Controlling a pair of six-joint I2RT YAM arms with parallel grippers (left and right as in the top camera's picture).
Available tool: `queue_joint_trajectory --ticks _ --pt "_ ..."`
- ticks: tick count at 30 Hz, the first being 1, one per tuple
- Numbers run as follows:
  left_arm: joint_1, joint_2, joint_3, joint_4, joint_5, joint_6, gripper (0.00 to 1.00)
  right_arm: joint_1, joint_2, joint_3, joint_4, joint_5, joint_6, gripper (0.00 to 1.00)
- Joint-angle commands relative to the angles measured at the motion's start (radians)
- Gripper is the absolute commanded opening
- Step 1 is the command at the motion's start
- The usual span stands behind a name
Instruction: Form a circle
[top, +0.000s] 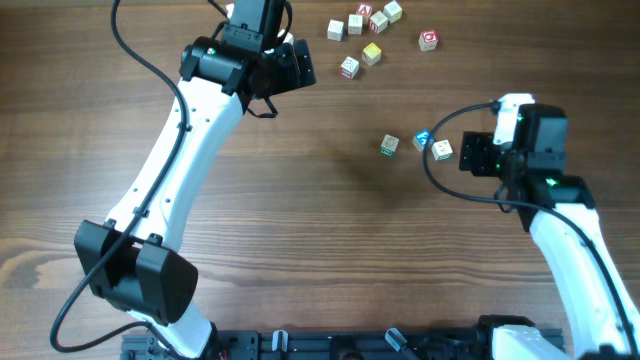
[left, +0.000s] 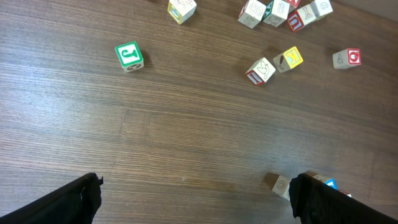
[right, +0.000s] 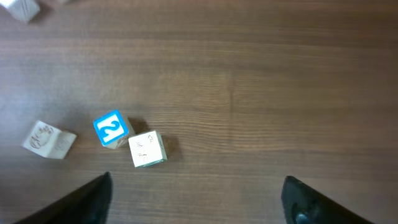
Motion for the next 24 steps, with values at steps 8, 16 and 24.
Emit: queue_joint_trajectory --ticks 8,16,24 --pt "-0.074 0.008 0.003 -0.028 0.007 0.002 1.00 -0.002 -0.381 0.010 -0.237 0.025 0.217 1.00" --pt "-0.197 0.071 0.002 0.089 0.007 0.112 1.00 -0.002 -0.595 0.010 -0.343 0.021 0.259 1.00" --pt "-0.249 0.283 0.002 0.107 0.100 0.341 1.00 -0.002 -0.567 0.010 -0.341 0.022 0.259 1.00"
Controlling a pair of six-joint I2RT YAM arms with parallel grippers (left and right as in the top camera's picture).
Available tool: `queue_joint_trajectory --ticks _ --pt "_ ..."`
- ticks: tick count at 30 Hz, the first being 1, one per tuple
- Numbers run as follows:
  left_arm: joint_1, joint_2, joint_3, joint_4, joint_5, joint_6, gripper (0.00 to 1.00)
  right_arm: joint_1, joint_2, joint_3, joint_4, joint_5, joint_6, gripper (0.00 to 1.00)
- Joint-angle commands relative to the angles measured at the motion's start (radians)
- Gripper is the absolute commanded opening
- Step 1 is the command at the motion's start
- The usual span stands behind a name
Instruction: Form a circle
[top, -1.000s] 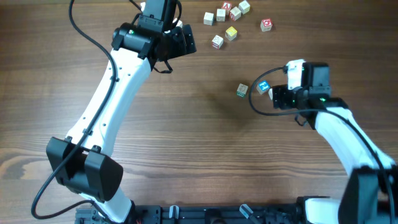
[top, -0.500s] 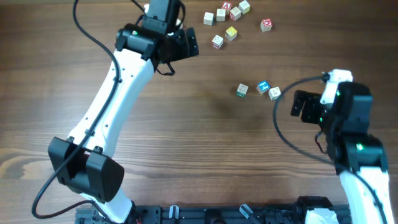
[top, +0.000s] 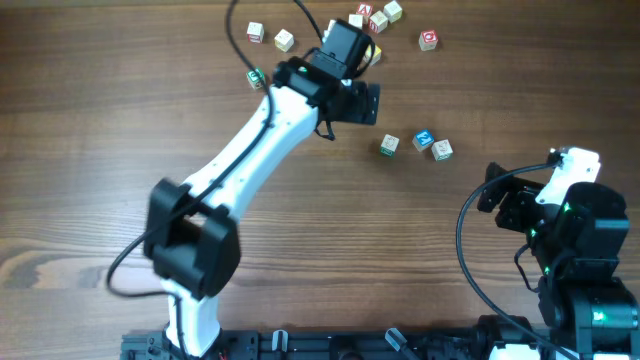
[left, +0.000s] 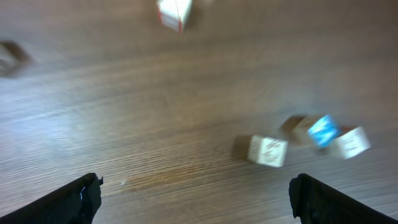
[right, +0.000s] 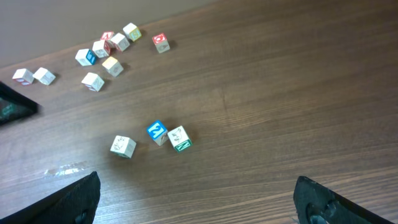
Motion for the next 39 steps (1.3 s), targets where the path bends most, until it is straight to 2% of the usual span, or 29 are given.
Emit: queue_joint_trajectory --ticks 1,9,14,23,27,28,32,35,36,37,39 --pt "-0.028 0.105 0.002 0.016 0.087 0.194 1.00 0.000 0.025 0.010 0.000 0.010 0.016 1.00" --pt "-0.063 0.132 0.002 0.055 0.092 0.261 1.00 0.000 0.081 0.010 -0.002 0.010 0.029 1.00" --pt "-0.082 0.154 -0.014 0.104 0.161 0.319 1.00 0.000 0.091 0.010 -0.006 0.011 0.042 1.00" --pt "-0.111 0.231 -0.032 0.201 0.176 0.324 1.00 0.000 0.091 0.010 -0.008 0.011 0.042 1.00" --pt "-0.129 0.260 -0.032 0.204 0.176 0.324 0.96 0.000 0.091 0.010 -0.008 0.011 0.042 1.00" --pt "-0.130 0.268 -0.033 0.206 0.176 0.324 0.95 0.000 0.091 0.010 -0.008 0.011 0.042 1.00" --pt "-0.133 0.281 -0.036 0.207 0.176 0.324 0.66 0.000 0.091 0.010 -0.008 0.011 0.042 0.99" --pt "-0.133 0.281 -0.036 0.204 0.175 0.323 0.64 0.000 0.091 0.010 -0.008 0.011 0.042 1.00" --pt "-0.133 0.281 -0.036 0.204 0.173 0.323 0.63 0.000 0.091 0.010 -0.008 0.011 0.041 1.00" --pt "-0.133 0.281 -0.036 0.204 0.168 0.323 0.56 0.000 0.091 0.010 -0.008 0.011 0.042 1.00" --pt "-0.133 0.281 -0.036 0.204 0.168 0.323 0.53 0.000 0.091 0.010 -0.008 0.011 0.041 1.00"
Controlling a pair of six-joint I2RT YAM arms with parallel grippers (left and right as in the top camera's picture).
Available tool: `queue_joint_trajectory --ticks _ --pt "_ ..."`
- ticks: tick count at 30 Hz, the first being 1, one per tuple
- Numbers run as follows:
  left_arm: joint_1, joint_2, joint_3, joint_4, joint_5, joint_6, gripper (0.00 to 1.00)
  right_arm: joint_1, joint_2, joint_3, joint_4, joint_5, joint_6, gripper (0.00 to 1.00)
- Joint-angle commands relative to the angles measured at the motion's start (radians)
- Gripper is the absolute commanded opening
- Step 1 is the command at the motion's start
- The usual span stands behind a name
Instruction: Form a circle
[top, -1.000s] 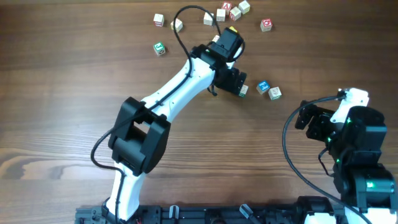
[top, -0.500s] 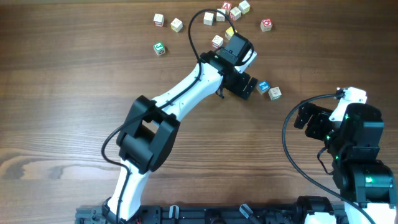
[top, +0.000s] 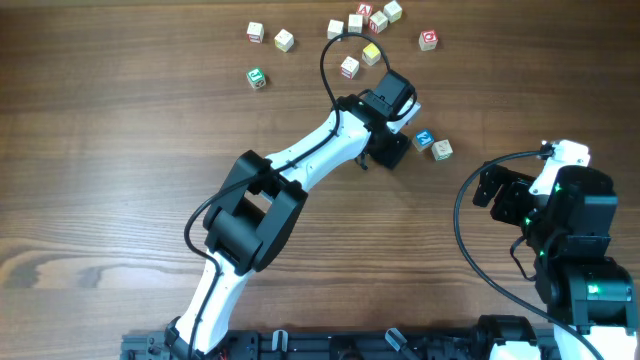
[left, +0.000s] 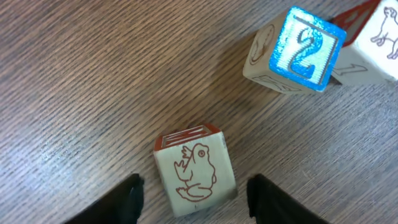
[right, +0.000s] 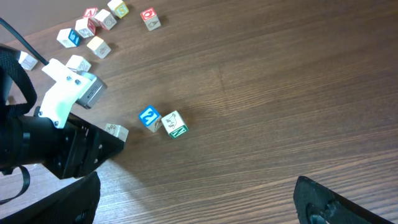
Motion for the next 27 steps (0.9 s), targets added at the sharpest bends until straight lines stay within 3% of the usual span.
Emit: queue_joint_trajectory --ticks 1,11,27 --pt "0.001 0.018 -0.010 0.001 0.004 0.003 0.53 0.000 0.000 0.010 0.000 0.011 0.015 1.00" --pt "0.000 0.018 -0.010 -0.006 0.005 -0.002 0.21 0.000 0.000 0.010 -0.001 0.016 0.016 1.00" --pt "-0.063 0.008 -0.010 -0.122 0.005 -0.028 0.16 -0.001 0.020 0.011 -0.029 0.137 0.114 0.99"
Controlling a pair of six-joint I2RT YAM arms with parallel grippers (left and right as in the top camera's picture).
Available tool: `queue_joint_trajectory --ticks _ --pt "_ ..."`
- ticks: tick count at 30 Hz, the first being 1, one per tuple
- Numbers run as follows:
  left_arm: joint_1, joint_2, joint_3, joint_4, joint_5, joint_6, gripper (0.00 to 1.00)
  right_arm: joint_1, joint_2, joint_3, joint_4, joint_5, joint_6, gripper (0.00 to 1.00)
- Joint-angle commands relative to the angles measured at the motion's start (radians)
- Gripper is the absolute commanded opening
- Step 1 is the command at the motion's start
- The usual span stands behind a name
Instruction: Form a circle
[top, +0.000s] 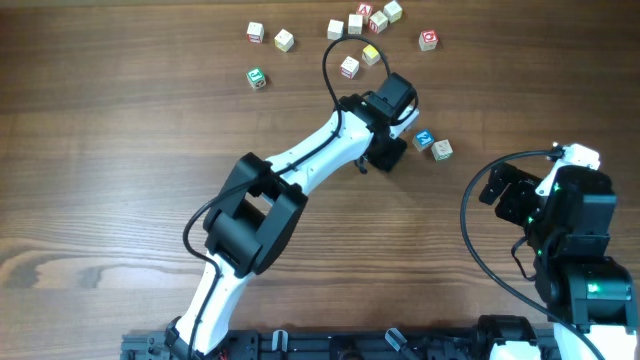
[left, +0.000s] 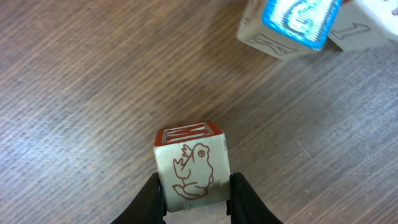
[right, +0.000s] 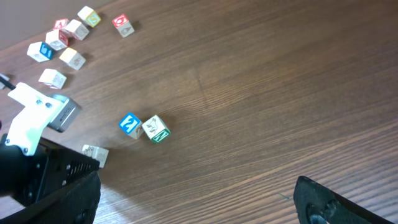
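A wooden frog block (left: 191, 165) with a red-striped top sits between the fingers of my left gripper (left: 194, 194), which is shut on it. From overhead that gripper (top: 386, 150) is at mid-table, just left of a blue "2" block (top: 423, 139) and a green "N" block (top: 442, 149) that touch each other. The right wrist view shows the frog block (right: 94, 153), the blue block (right: 130, 123) and the N block (right: 155, 129). My right gripper (top: 495, 186) hangs open at the right, away from all blocks.
Several loose blocks (top: 365, 22) cluster at the table's far edge, with a red "O" block (top: 428, 40) to their right. Two pale blocks (top: 270, 36) and a green block (top: 257, 77) lie far left. The left arm (top: 300, 170) spans the middle.
The left gripper's fingers stood apart on either side of the frog block; now they are shut on it. The blue block sits farther up in the left wrist view. The right arm has barely shifted.
At first the left gripper was open at the far edge near the green block, and the right gripper hovered by the blue and N blocks. Then the right arm stood back at the right and the left gripper neared the frog block, straddled it, and now grips it.
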Motion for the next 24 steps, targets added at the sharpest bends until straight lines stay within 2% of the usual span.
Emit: queue_joint_trajectory --ticks 1,13,24 --pt "-0.054 0.016 -0.021 -0.024 0.014 -0.017 0.16 -0.001 0.019 0.011 -0.018 0.065 0.056 1.00" --pt "-0.119 0.016 -0.021 0.020 0.014 -0.017 0.18 -0.113 0.106 0.012 -0.018 0.071 0.175 1.00" --pt "-0.124 0.016 -0.021 0.138 0.014 -0.017 0.24 -0.143 0.407 0.012 0.097 -0.025 0.174 1.00"
